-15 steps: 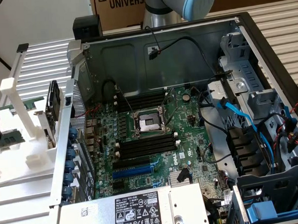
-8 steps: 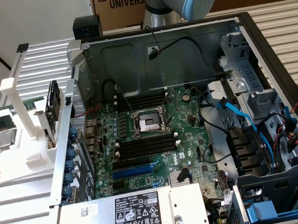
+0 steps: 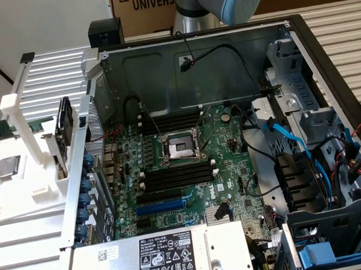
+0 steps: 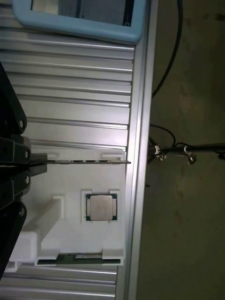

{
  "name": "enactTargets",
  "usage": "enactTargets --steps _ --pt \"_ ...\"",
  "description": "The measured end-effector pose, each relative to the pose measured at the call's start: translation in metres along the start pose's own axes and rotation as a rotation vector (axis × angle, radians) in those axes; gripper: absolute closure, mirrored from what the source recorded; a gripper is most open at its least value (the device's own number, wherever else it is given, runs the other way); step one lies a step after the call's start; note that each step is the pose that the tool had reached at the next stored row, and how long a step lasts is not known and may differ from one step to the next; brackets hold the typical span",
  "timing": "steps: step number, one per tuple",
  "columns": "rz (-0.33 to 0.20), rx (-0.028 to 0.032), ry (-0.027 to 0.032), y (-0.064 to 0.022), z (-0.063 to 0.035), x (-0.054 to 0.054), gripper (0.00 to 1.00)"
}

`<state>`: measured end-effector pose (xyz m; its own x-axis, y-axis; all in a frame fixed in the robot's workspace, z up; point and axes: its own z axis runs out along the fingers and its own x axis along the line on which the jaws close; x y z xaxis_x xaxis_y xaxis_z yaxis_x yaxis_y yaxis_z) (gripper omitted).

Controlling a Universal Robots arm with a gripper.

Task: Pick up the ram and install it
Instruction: 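Pick up the ram and move it above insertion slot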

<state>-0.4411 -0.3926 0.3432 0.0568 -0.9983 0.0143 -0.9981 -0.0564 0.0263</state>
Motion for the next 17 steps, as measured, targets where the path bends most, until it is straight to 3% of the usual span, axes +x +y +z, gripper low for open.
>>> enactTargets --steps 5,10,17 --pt "0.003 0.0009 0.0 -0.0028 -0.0002 0.0 0.88" --pt "0.003 0.014 0.0006 -0.0099 -0.0014 0.001 0.88" --pt "0.003 0.0179 0.0009 -0.0243 -0.0267 0.002 0.88"
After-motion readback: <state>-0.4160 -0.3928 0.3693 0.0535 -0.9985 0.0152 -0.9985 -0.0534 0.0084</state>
